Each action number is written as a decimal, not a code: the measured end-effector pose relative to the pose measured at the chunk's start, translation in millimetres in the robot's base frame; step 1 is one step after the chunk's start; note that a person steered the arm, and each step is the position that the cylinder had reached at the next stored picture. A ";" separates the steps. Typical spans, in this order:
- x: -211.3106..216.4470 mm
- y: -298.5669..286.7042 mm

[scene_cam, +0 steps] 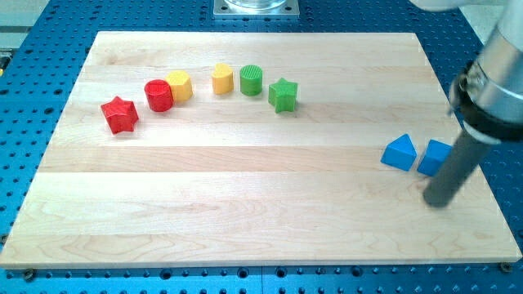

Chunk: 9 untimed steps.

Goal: Push the blue cube into the blue triangle

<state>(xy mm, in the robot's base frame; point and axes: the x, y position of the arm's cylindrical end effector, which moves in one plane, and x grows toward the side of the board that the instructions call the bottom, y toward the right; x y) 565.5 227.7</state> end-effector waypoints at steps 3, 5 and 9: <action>-60.5 38.5; -69.7 -33.5; -91.7 -62.2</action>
<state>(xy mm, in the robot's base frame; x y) 473.7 165.4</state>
